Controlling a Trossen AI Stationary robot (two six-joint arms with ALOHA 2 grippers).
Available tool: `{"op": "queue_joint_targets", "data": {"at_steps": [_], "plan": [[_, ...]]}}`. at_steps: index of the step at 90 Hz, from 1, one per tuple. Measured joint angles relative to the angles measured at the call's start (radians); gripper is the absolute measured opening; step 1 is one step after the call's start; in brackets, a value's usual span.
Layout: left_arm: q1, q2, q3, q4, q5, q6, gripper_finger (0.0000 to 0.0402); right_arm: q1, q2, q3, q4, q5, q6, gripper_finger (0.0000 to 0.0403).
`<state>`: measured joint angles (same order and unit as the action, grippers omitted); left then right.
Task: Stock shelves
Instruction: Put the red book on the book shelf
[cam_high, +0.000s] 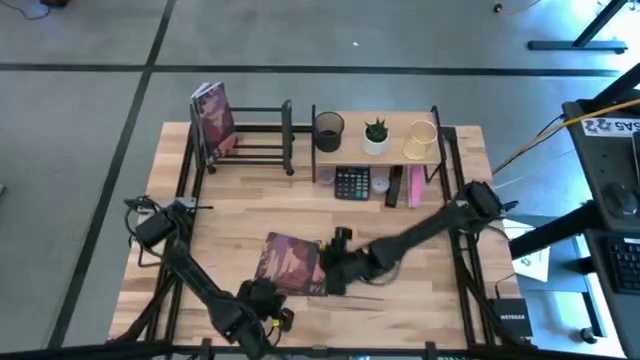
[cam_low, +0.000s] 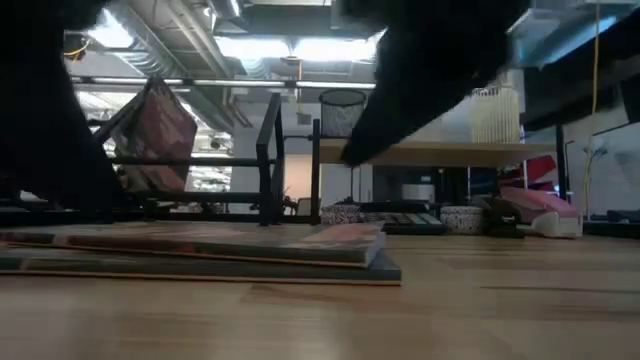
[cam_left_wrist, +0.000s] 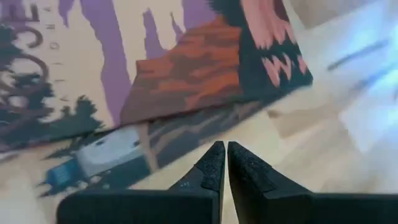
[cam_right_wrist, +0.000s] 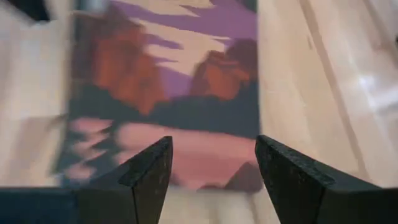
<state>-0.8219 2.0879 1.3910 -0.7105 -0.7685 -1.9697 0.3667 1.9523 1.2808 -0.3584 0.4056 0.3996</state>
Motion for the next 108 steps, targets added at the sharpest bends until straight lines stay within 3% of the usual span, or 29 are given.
{"op": "queue_joint_targets", "data": {"at_steps": [12, 26, 52, 72, 92, 108], "plan": [[0.013, 0.039, -0.001, -0.036, -0.007, -0.069, 0.0002, -0.093, 0.039, 0.000, -0.007, -0.031, 0.001, 0.0218], [0.027, 0.040, -0.016, -0.108, -0.002, -0.105, 0.0002, -0.110, 0.062, 0.000, -0.007, -0.121, 0.002, 0.0218], [0.029, 0.015, -0.044, -0.217, 0.044, -0.126, 0.0002, 0.032, 0.076, 0.003, -0.007, -0.185, 0.103, 0.0218], [-0.002, -0.074, -0.046, -0.272, 0.086, -0.125, 0.0002, 0.133, 0.062, 0.001, -0.025, -0.150, 0.152, 0.0218], [-0.051, -0.081, -0.061, -0.093, 0.059, -0.113, 0.0007, 0.149, 0.017, 0.000, -0.045, -0.078, 0.173, 0.0218], [-0.069, -0.076, -0.142, 0.158, 0.019, -0.114, 0.0070, 0.128, 0.023, 0.000, -0.074, -0.077, 0.174, 0.0218]]}}
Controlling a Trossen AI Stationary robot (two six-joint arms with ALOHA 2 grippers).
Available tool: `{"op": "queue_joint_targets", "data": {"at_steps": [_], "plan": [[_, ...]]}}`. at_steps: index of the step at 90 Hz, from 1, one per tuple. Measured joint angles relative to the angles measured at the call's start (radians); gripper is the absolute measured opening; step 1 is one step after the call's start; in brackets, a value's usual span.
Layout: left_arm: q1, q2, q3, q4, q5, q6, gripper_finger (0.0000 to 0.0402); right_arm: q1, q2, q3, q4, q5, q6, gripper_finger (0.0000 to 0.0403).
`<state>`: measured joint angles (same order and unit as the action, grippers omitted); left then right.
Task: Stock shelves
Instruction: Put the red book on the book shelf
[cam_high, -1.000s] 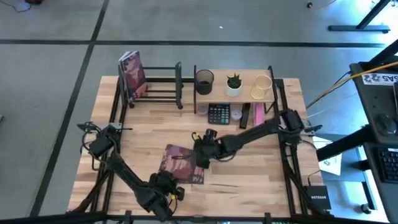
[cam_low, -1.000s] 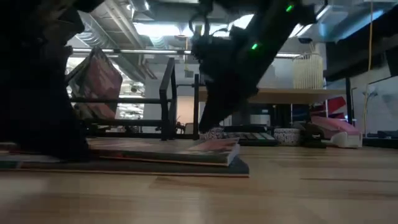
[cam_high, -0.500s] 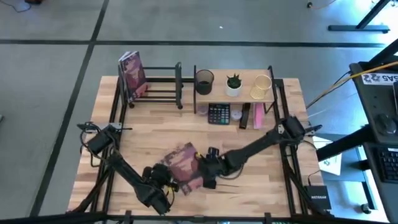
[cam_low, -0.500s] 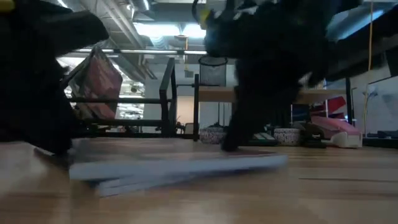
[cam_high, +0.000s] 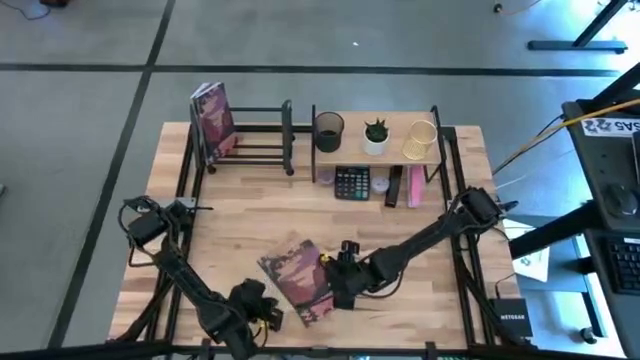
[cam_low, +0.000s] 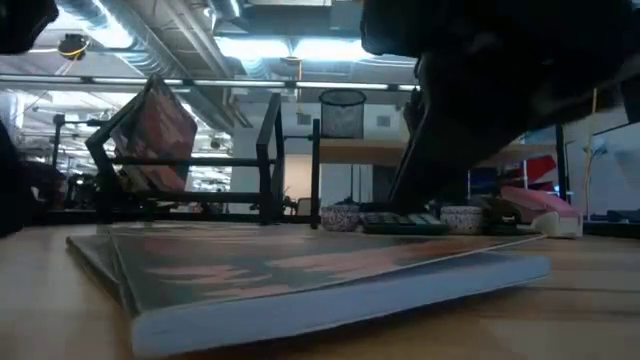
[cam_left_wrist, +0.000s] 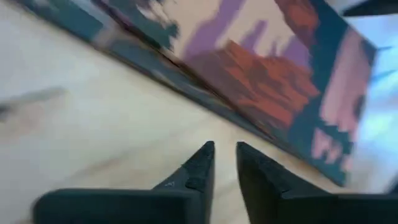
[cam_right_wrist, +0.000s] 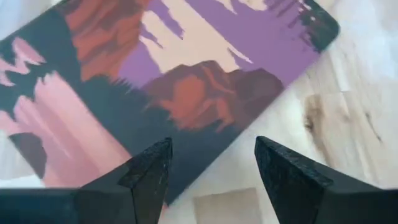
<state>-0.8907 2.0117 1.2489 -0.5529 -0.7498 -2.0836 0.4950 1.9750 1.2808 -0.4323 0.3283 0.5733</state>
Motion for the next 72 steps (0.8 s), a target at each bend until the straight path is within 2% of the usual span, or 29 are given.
{"op": "queue_joint_targets", "data": {"at_steps": [15, 28, 42, 72], "plan": [[0.017, 0.003, -0.099, 0.224, -0.053, -0.007, 0.0133, -0.006, 0.029, 0.000, -0.002, -0.006, 0.004, 0.0218], [0.045, 0.012, -0.130, 0.320, -0.066, 0.014, 0.0161, -0.010, 0.073, 0.004, 0.066, -0.006, 0.008, 0.0218], [0.069, 0.017, -0.130, 0.316, -0.050, 0.012, 0.0170, -0.011, 0.097, 0.003, 0.182, -0.015, 0.007, 0.0218], [0.076, 0.021, -0.131, 0.310, -0.067, -0.001, 0.0164, -0.012, 0.116, 0.001, 0.264, -0.016, 0.006, 0.0218]]}}
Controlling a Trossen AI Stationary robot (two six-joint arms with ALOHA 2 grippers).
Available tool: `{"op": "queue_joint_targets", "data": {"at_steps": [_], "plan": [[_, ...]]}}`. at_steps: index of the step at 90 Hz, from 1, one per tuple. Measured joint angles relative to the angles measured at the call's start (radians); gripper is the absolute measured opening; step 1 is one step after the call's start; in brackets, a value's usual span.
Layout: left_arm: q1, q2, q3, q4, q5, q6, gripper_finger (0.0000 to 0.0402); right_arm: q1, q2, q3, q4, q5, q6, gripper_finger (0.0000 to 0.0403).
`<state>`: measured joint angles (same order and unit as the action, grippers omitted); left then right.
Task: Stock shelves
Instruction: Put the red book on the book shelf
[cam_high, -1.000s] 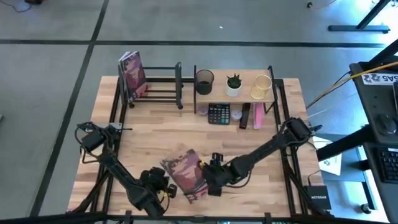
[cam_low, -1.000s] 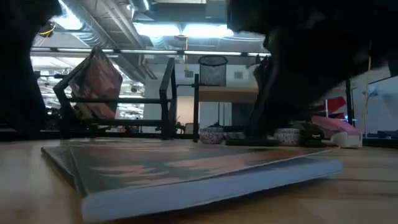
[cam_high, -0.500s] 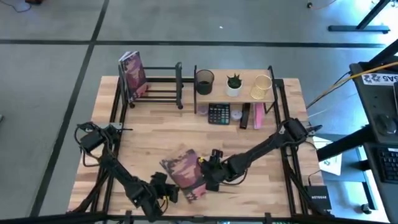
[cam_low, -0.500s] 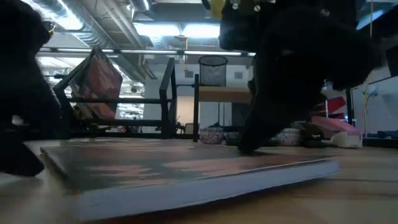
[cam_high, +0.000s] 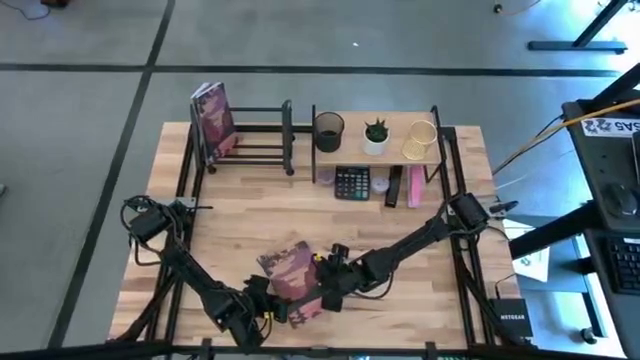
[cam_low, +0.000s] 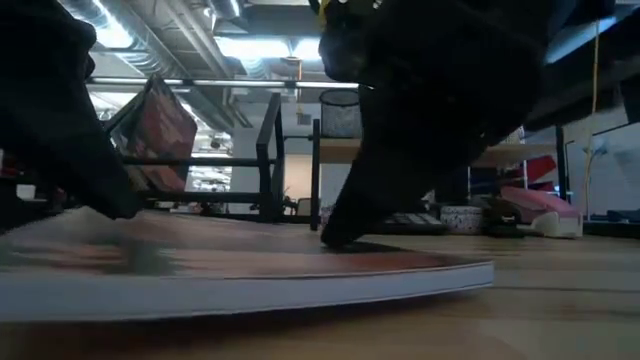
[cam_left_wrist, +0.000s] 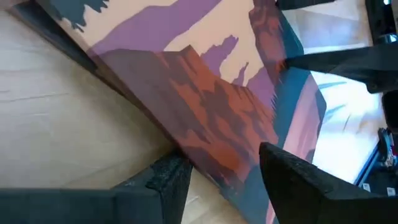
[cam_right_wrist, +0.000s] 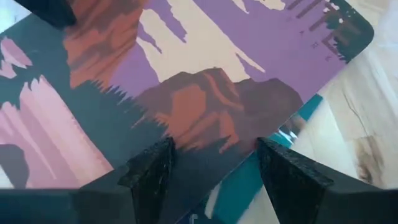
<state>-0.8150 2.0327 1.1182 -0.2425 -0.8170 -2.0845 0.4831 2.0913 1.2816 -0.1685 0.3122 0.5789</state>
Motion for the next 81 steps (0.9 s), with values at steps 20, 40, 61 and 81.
{"op": "queue_joint_targets", "data": {"at_steps": [20, 40, 61, 81], "plan": [[-0.004, -0.007, 0.016, -0.020, -0.033, 0.025, 0.0108, 0.000, 0.010, 0.002, 0.004, 0.010, 0.001, 0.0218], [-0.028, -0.046, 0.064, -0.189, -0.106, -0.009, 0.0024, 0.005, 0.010, 0.003, -0.009, 0.045, 0.004, 0.0218], [-0.033, -0.092, 0.147, -0.423, -0.108, -0.015, 0.0004, 0.046, -0.039, 0.000, -0.157, 0.074, 0.013, 0.0218], [-0.031, -0.126, 0.343, -0.925, -0.113, -0.099, 0.0002, 0.144, -0.126, -0.001, -0.510, 0.261, 0.237, 0.0218]]}}
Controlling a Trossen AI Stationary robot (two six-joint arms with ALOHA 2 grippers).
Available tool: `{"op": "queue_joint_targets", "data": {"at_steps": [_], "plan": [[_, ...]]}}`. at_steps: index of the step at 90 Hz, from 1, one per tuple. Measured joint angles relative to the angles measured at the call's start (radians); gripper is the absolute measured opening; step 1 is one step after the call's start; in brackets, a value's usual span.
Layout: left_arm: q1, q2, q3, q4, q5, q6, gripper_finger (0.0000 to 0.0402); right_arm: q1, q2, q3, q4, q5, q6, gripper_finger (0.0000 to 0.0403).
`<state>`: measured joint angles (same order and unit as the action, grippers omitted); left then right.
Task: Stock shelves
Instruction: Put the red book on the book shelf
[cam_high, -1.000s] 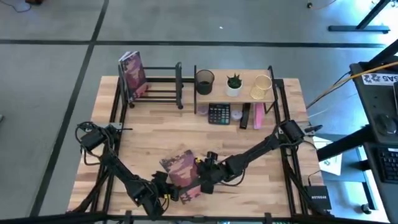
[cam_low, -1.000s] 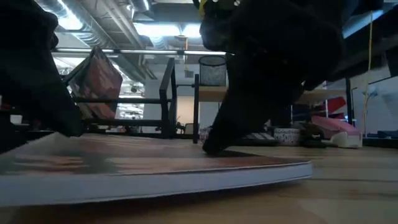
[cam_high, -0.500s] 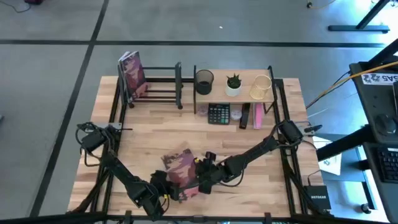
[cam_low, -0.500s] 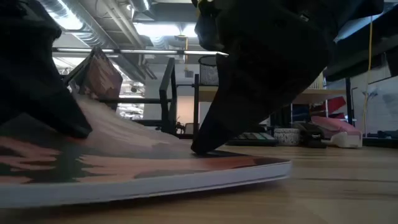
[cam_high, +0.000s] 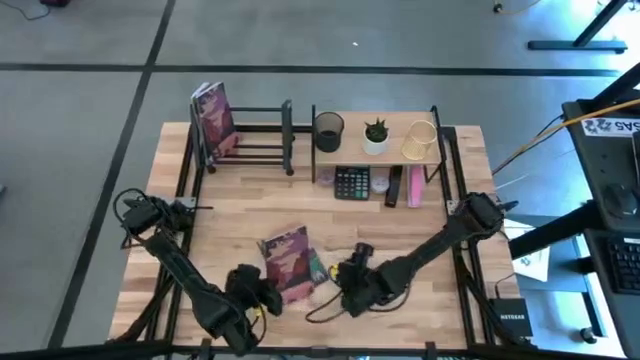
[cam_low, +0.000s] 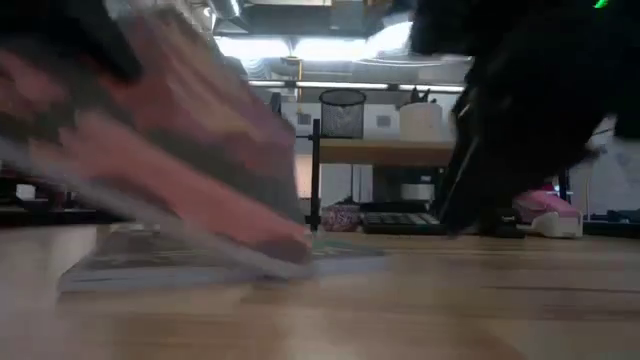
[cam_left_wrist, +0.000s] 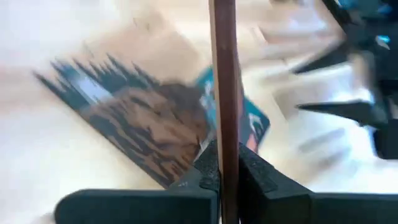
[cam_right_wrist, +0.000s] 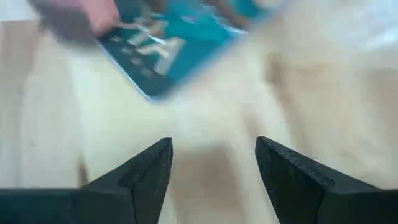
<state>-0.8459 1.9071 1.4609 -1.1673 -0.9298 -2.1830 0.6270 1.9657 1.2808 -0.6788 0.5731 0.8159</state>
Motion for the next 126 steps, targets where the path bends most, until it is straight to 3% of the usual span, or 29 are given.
{"op": "queue_joint_targets", "data": {"at_steps": [15, 34, 54, 70, 95, 126], "plan": [[0.045, -0.008, 0.160, -0.416, -0.085, -0.116, 0.0001, 0.074, 0.003, -0.001, -0.057, 0.041, 0.106, 0.0218], [0.268, -0.123, 0.150, -0.405, -0.243, 0.219, 0.0000, 0.108, 0.003, 0.000, -0.024, 0.073, 0.126, 0.0218], [0.534, -0.243, 0.150, -0.406, -0.253, 0.601, 0.0000, 0.107, 0.002, 0.000, -0.022, 0.067, 0.125, 0.0218], [0.674, -0.341, 0.150, -0.406, -0.250, 0.779, 0.0000, 0.098, 0.002, 0.000, -0.019, 0.091, 0.093, 0.0218], [0.895, -0.424, 0.035, -0.406, -0.303, 0.828, 0.0000, 0.015, 0.004, 0.000, 0.059, 0.116, -0.110, 0.0218], [1.077, -0.422, -0.205, -0.255, -0.244, 0.833, 0.0000, -0.128, 0.004, 0.000, 0.091, 0.116, -0.345, 0.0218]]}}
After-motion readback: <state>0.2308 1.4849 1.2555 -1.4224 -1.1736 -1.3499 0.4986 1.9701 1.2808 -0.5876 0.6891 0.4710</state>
